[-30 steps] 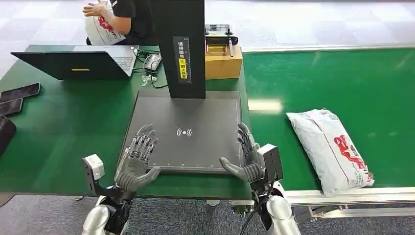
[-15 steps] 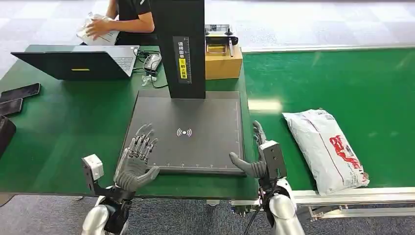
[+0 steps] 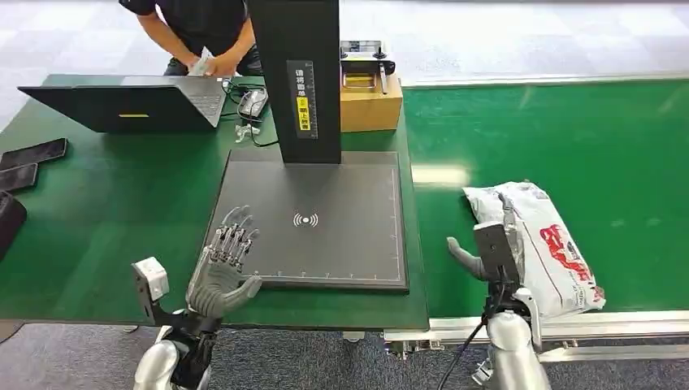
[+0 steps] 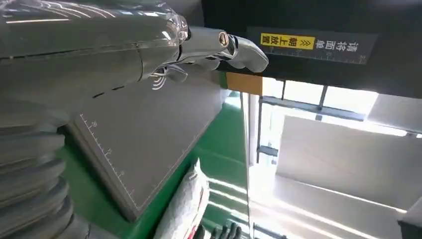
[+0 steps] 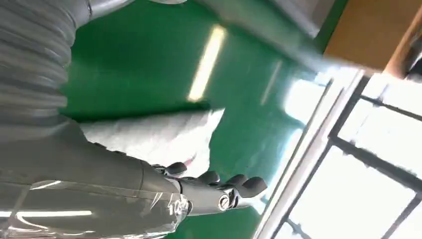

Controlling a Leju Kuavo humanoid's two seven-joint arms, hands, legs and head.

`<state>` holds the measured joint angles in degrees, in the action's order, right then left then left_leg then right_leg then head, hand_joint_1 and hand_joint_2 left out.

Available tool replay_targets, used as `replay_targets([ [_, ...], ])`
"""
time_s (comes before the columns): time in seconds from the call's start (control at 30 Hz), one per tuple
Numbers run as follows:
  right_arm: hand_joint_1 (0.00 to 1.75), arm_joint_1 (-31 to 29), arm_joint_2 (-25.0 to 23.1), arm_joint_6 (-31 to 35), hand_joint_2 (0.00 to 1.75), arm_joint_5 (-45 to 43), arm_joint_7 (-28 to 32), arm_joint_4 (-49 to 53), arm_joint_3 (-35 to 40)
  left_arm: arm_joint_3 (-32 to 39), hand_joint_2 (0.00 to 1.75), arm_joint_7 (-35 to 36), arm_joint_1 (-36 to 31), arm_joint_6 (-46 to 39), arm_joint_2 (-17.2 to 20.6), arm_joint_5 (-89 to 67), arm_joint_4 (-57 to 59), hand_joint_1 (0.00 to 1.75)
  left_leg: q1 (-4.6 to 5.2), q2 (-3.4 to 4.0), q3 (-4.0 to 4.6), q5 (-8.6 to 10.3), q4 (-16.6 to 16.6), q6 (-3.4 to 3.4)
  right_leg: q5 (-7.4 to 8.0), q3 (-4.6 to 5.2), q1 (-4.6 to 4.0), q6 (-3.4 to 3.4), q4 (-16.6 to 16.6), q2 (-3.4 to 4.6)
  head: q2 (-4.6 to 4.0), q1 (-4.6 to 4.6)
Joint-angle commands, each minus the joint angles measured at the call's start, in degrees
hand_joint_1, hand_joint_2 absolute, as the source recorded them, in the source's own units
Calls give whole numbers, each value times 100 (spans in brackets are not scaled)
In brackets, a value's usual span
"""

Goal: Moved the parcel from conveyor to table for the left to box.

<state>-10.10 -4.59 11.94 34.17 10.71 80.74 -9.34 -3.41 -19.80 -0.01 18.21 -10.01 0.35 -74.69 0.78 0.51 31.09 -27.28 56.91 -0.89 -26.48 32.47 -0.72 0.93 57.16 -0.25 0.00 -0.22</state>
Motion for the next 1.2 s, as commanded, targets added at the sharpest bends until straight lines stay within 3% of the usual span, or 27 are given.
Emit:
replay_targets([
  [0.03, 0, -116, 176, 464, 175, 283, -181, -301, -1177, 225, 175, 38, 45, -9, 16, -30, -110, 0, -1, -16, -6, 3, -5, 10, -1, -10, 1, -11, -6, -11, 0, 0],
  [0.3, 0, 93, 128, 881, 175, 661, -374, -256, -1695, 350, 175, 127, 126, 15, -27, -81, -263, 0, -3, -18, -9, 2, -7, 11, -2, -13, 0, -10, -8, -13, 0, 0],
  [0.5, 0, 76, 197, 398, 175, 1145, -874, -638, -1696, 440, 175, 155, 152, 19, 4, -115, -304, 0, -4, -5, -12, 1, -7, 11, 1, -12, -1, -10, -8, 0, 0, 0],
  [0.53, 0, 92, 238, 25, 175, 1207, -1120, -730, -1661, 464, 175, 177, 145, 2, 17, -162, -295, 0, -4, -6, -16, 3, -13, 14, 3, -16, -1, -12, -13, 1, 0, 0],
  [0.93, 0, 24, 411, -787, 175, 1689, -1721, -1221, -1374, 593, 175, 227, 245, -28, 55, -169, -400, 0, -4, 0, -20, 2, -16, 16, 4, -18, 0, -15, -16, 7, 0, 2],
  [1.2, 0, 128, 403, -525, 175, 2338, -2354, -1033, -1195, 611, 175, 253, 345, -50, -12, -165, -445, 0, -3, 1, -7, 0, -5, 11, 2, -7, -1, -9, -6, 5, 0, 2],
])
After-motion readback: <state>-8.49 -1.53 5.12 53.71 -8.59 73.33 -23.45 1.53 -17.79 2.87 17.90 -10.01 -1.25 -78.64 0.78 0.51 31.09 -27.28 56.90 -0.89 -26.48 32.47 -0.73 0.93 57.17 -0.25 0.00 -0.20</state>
